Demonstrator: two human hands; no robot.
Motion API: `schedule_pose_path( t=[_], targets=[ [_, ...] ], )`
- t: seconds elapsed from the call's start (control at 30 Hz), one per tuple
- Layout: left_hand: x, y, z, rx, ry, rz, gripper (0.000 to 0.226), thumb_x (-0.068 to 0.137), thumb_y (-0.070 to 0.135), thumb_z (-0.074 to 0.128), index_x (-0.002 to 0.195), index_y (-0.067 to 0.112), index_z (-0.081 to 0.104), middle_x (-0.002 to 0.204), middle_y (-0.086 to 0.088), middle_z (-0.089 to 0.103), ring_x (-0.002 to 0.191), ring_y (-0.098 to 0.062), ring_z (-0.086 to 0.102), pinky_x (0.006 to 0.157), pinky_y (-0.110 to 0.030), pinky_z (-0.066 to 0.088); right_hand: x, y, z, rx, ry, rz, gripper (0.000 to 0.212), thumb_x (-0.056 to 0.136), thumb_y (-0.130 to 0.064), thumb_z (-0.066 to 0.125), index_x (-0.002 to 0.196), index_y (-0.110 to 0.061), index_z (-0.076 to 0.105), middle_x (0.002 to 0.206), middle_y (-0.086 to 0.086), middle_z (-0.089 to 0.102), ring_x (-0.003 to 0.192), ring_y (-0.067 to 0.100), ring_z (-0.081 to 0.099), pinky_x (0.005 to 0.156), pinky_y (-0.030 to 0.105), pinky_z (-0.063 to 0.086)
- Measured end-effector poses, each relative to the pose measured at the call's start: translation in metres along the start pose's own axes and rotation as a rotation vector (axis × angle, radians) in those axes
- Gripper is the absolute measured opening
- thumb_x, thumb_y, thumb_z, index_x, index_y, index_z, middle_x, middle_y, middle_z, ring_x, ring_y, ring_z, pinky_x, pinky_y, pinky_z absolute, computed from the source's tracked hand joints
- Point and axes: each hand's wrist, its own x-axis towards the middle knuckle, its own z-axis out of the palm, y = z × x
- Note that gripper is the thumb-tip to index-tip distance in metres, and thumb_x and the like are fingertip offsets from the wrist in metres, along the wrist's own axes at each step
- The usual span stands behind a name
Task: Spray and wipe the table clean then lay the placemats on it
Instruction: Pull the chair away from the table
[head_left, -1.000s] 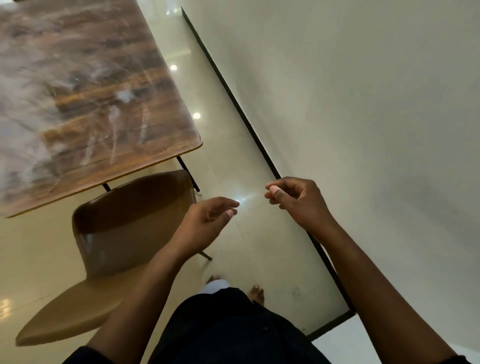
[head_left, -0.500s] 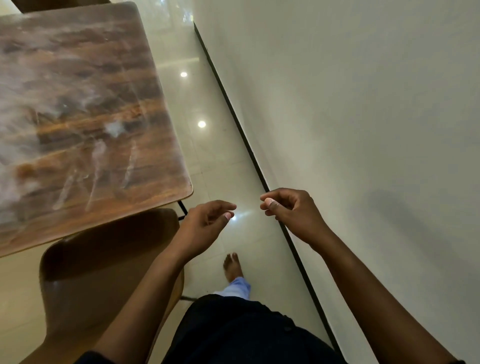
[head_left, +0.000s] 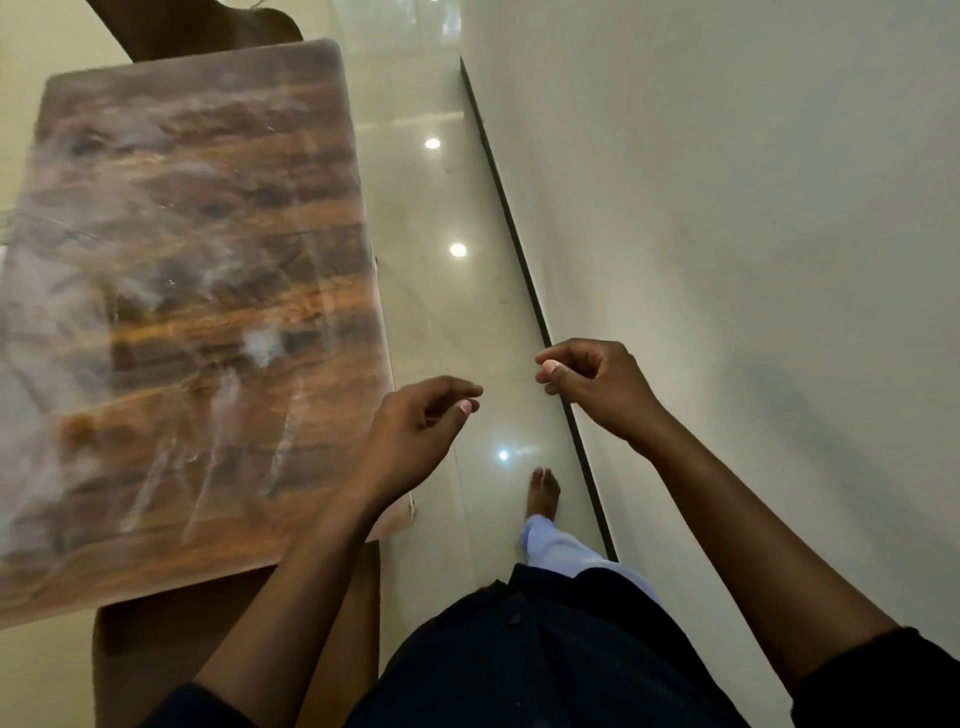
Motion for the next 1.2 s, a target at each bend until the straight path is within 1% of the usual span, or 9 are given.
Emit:
schedule_pose_path(
  t=[0.07, 0.17, 0.4, 0.57, 0.73, 0.83, 0.93, 1.07, 1.2],
  targets=[
    [0.035, 0.007, -0.006, -0.009, 0.049, -0.019, 0.022, 0.105, 0.014, 0.066, 0.12, 0.022, 0.079, 0.107, 0.01, 0.081, 0.106, -0.001, 0.075, 0.101, -0.042, 0.061, 0.048, -0.009, -0.004, -0.012, -0.03, -0.036, 0.016, 0.101, -0.022, 0.066, 0.112, -0.016, 0.076, 0.094, -0.003, 0.079, 0.085, 0.012, 0.076, 0.083, 0.026, 0.058],
    [0.089, 0.016, -0.016, -0.018, 0.107, -0.058, 0.021, 0.105, 0.014, 0.064, 0.12, 0.022, 0.078, 0.108, 0.009, 0.081, 0.105, 0.0, 0.075, 0.101, -0.042, 0.06, 0.125, -0.026, -0.011, -0.016, -0.081, -0.087, 0.016, 0.1, -0.024, 0.067, 0.111, -0.017, 0.076, 0.094, -0.003, 0.079, 0.085, 0.013, 0.076, 0.08, 0.028, 0.058],
    [0.201, 0.029, -0.046, -0.055, 0.23, -0.149, 0.024, 0.103, 0.014, 0.065, 0.113, 0.033, 0.077, 0.102, 0.008, 0.082, 0.103, -0.007, 0.077, 0.101, -0.049, 0.06, 0.278, -0.061, -0.019, -0.052, -0.183, -0.105, 0.014, 0.098, -0.025, 0.068, 0.107, -0.018, 0.077, 0.09, -0.002, 0.079, 0.083, 0.014, 0.077, 0.077, 0.03, 0.057],
    [0.285, 0.03, -0.071, -0.141, 0.3, -0.189, 0.021, 0.093, 0.031, 0.062, 0.108, 0.038, 0.076, 0.101, 0.006, 0.082, 0.1, -0.007, 0.077, 0.099, -0.039, 0.06, 0.367, -0.094, -0.017, -0.024, -0.206, -0.124, 0.014, 0.098, -0.023, 0.067, 0.105, -0.016, 0.077, 0.091, -0.001, 0.079, 0.082, 0.015, 0.077, 0.077, 0.028, 0.058],
    [0.383, 0.015, -0.107, -0.193, 0.337, -0.189, 0.018, 0.097, 0.024, 0.065, 0.108, 0.035, 0.075, 0.101, 0.005, 0.082, 0.097, -0.002, 0.076, 0.095, -0.028, 0.057, 0.46, -0.122, -0.015, -0.048, -0.245, -0.159, 0.015, 0.099, -0.022, 0.067, 0.108, -0.015, 0.077, 0.093, 0.0, 0.079, 0.084, 0.015, 0.077, 0.079, 0.029, 0.059],
    [0.445, 0.006, -0.137, -0.169, 0.326, -0.18, 0.022, 0.104, 0.012, 0.064, 0.114, 0.027, 0.076, 0.105, 0.005, 0.081, 0.098, 0.0, 0.076, 0.091, -0.02, 0.057, 0.522, -0.145, -0.011, -0.05, -0.237, -0.158, 0.014, 0.1, -0.021, 0.067, 0.107, -0.014, 0.077, 0.092, 0.001, 0.079, 0.085, 0.016, 0.077, 0.077, 0.027, 0.058],
    [0.496, 0.002, -0.167, -0.171, 0.259, -0.201, 0.022, 0.106, 0.012, 0.063, 0.115, 0.028, 0.075, 0.106, 0.006, 0.08, 0.099, 0.002, 0.075, 0.086, -0.014, 0.054, 0.57, -0.165, -0.008, -0.065, -0.24, -0.155, 0.014, 0.1, -0.02, 0.067, 0.107, -0.013, 0.077, 0.092, 0.001, 0.079, 0.084, 0.016, 0.077, 0.075, 0.024, 0.058],
    [0.576, -0.006, -0.21, -0.159, 0.204, -0.223, 0.02, 0.106, 0.015, 0.063, 0.115, 0.028, 0.075, 0.105, 0.005, 0.081, 0.099, -0.001, 0.075, 0.086, -0.017, 0.056, 0.639, -0.184, 0.004, -0.068, -0.241, -0.112, 0.015, 0.101, -0.019, 0.066, 0.109, -0.012, 0.077, 0.093, 0.002, 0.079, 0.084, 0.015, 0.077, 0.073, 0.019, 0.058],
    [0.644, -0.004, -0.248, -0.191, 0.203, -0.216, 0.019, 0.106, 0.013, 0.063, 0.118, 0.02, 0.076, 0.104, 0.004, 0.08, 0.097, 0.0, 0.076, 0.084, -0.015, 0.058, 0.708, -0.204, 0.013, -0.015, -0.199, -0.068, 0.015, 0.101, -0.018, 0.066, 0.108, -0.011, 0.077, 0.092, 0.003, 0.079, 0.084, 0.017, 0.077, 0.071, 0.019, 0.056]
  ],
)
